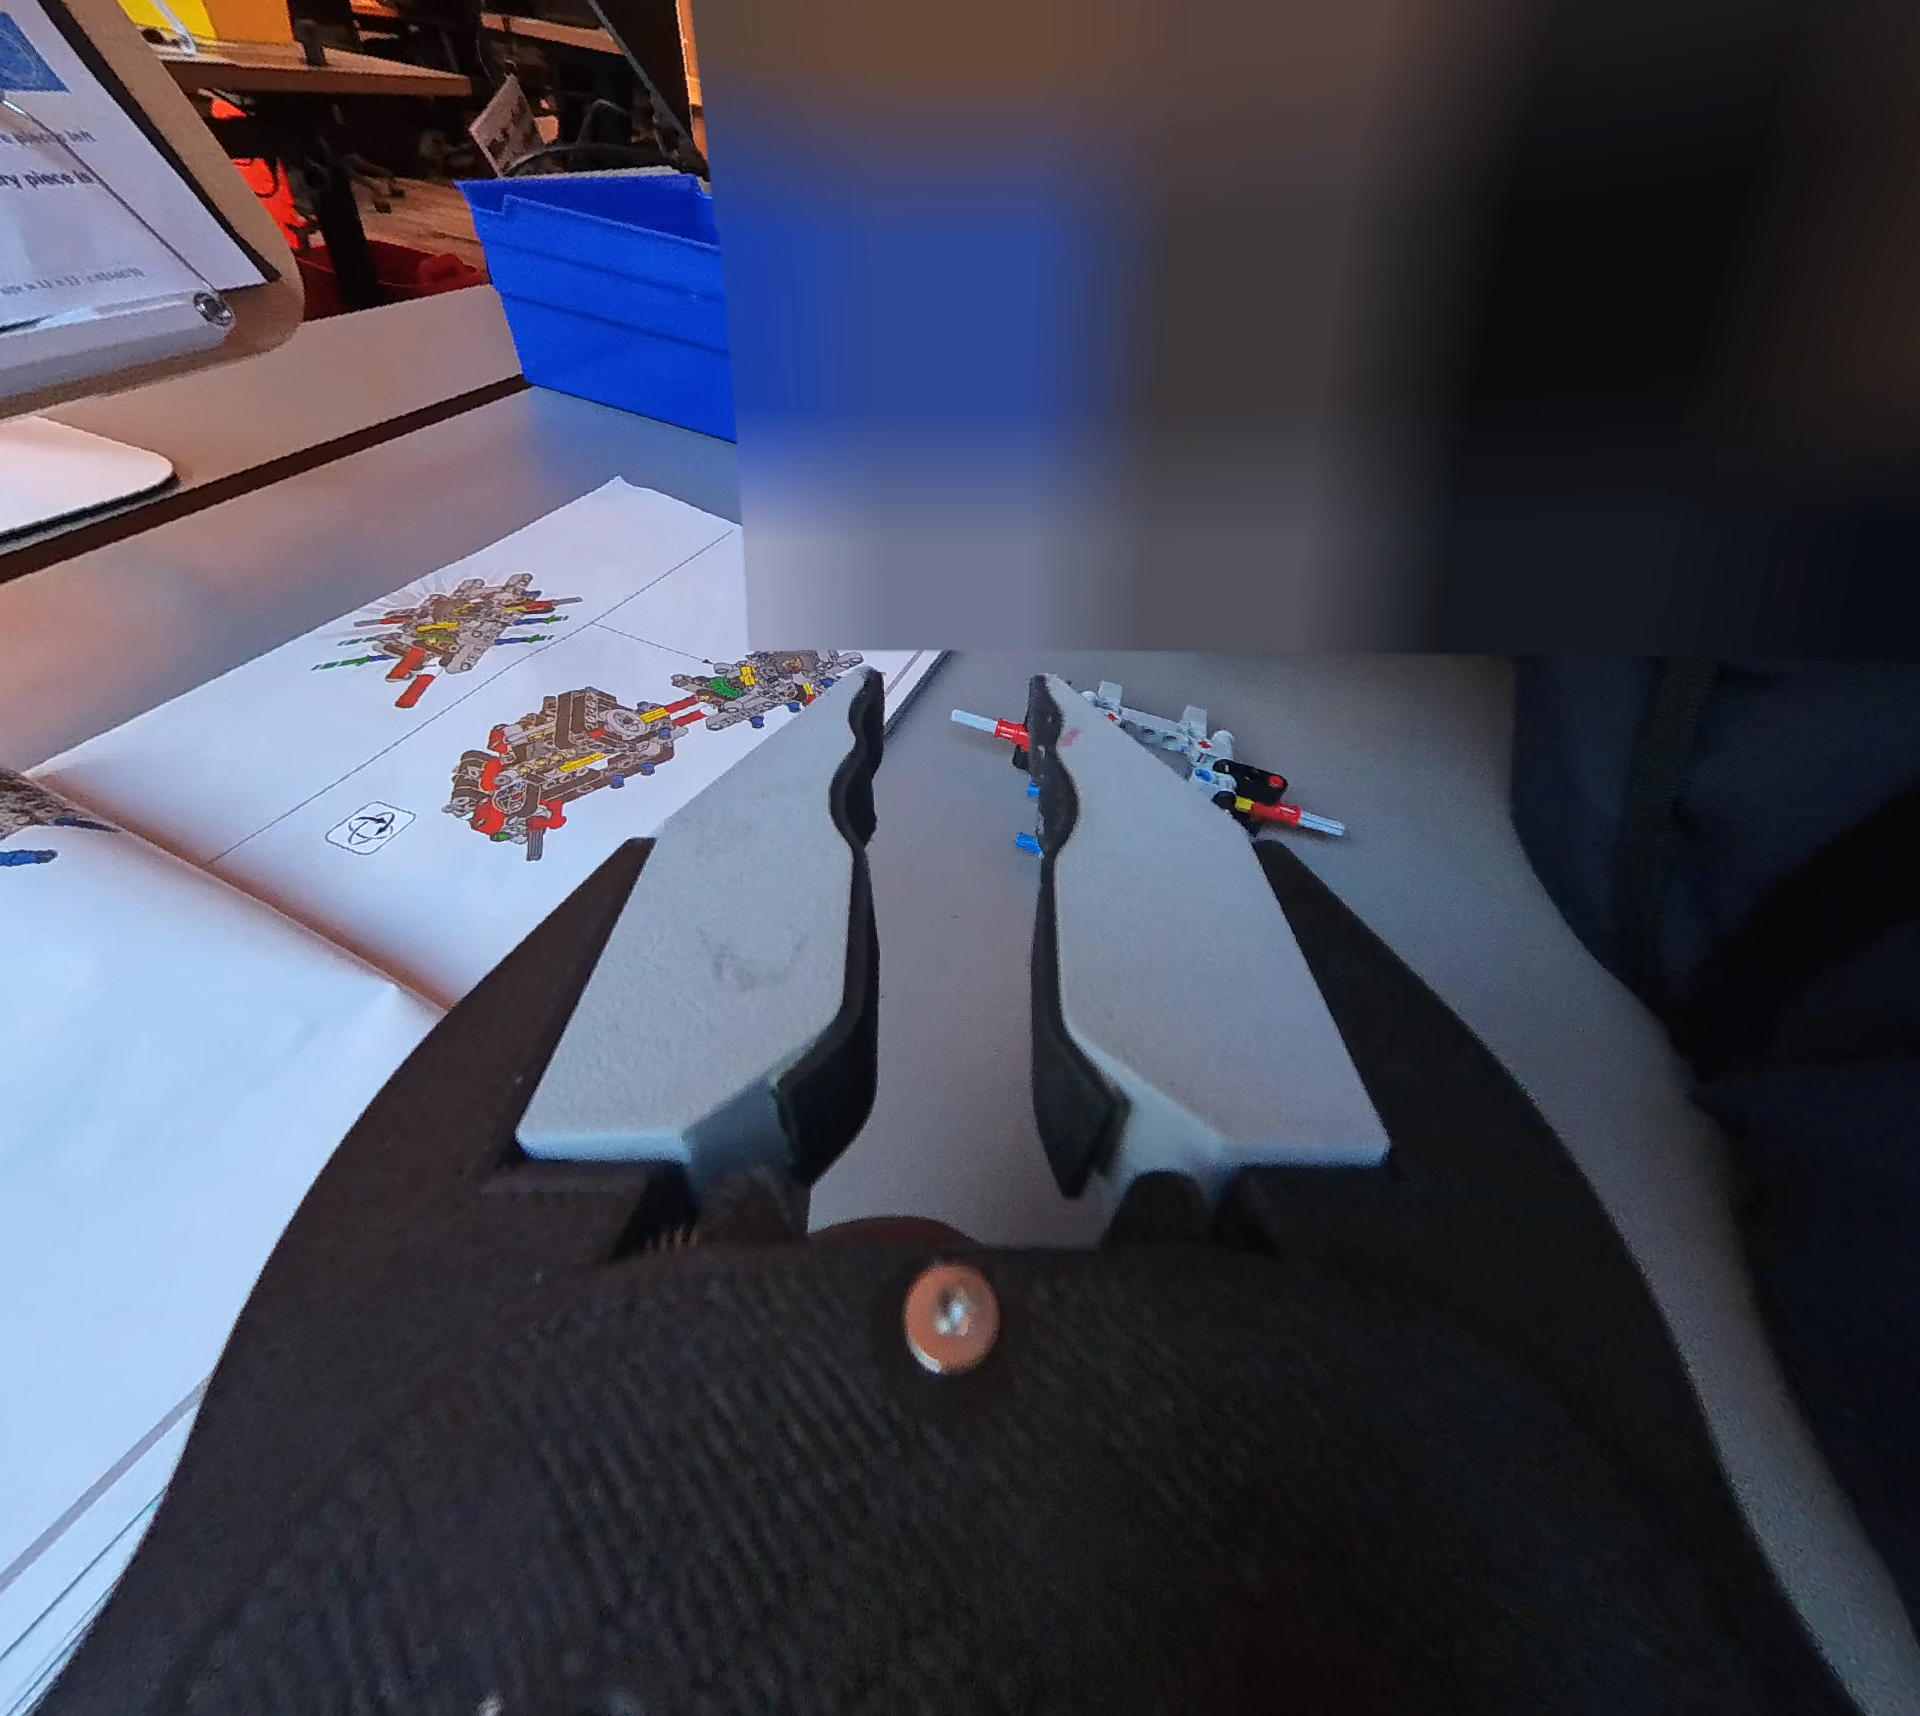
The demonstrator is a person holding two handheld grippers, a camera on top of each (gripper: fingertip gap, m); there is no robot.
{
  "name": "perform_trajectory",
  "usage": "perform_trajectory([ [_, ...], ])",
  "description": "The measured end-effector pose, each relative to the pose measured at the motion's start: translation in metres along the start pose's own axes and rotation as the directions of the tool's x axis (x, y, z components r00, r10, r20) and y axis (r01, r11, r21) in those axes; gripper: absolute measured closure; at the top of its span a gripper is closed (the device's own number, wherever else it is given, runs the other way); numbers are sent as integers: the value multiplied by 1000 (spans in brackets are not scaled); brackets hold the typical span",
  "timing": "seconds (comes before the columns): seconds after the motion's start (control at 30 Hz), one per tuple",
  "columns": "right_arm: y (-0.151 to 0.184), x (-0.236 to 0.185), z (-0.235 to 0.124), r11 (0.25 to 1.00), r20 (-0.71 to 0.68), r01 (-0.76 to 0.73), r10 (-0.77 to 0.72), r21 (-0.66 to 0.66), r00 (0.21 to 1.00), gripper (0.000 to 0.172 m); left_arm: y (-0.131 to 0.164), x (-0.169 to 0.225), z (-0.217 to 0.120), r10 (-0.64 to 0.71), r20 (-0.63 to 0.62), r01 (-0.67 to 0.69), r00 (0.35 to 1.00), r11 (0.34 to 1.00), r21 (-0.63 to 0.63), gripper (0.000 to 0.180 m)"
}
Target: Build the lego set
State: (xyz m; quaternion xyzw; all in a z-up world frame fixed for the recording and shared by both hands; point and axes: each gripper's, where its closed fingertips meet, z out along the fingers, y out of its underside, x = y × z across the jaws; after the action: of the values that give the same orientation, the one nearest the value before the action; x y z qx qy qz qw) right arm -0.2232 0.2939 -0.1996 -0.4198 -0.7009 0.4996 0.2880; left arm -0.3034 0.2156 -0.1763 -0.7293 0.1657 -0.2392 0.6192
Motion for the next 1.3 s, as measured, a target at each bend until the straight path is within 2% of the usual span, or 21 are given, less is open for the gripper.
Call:
perform_trajectory([
  [0.83,9,-2,4,999,34,-11,12,-37,999,134,9,-2,2,-4,-5,3,1000,999,-47,157],
  [0.93,13,-4,9,998,69,-33,37,-58,997,130,13,-1,4,6,-1,-7,1000,997,-83,158],
  [1.03,22,-12,15,992,100,-33,45,-118,994,124,17,-10,1,15,57,-8,998,992,-130,160],
  [1.1,20,-20,17,993,116,-4,18,-117,993,126,18,-4,-1,-20,16,22,1000,988,-151,156],
  [1.17,21,-25,20,991,124,15,1,-131,992,126,25,2,-4,-63,-30,54,998,972,-229,153],
  [1.3,27,-30,23,985,161,-12,40,-171,986,123,49,5,-18,-15,-80,-14,997,934,-356,147],
])
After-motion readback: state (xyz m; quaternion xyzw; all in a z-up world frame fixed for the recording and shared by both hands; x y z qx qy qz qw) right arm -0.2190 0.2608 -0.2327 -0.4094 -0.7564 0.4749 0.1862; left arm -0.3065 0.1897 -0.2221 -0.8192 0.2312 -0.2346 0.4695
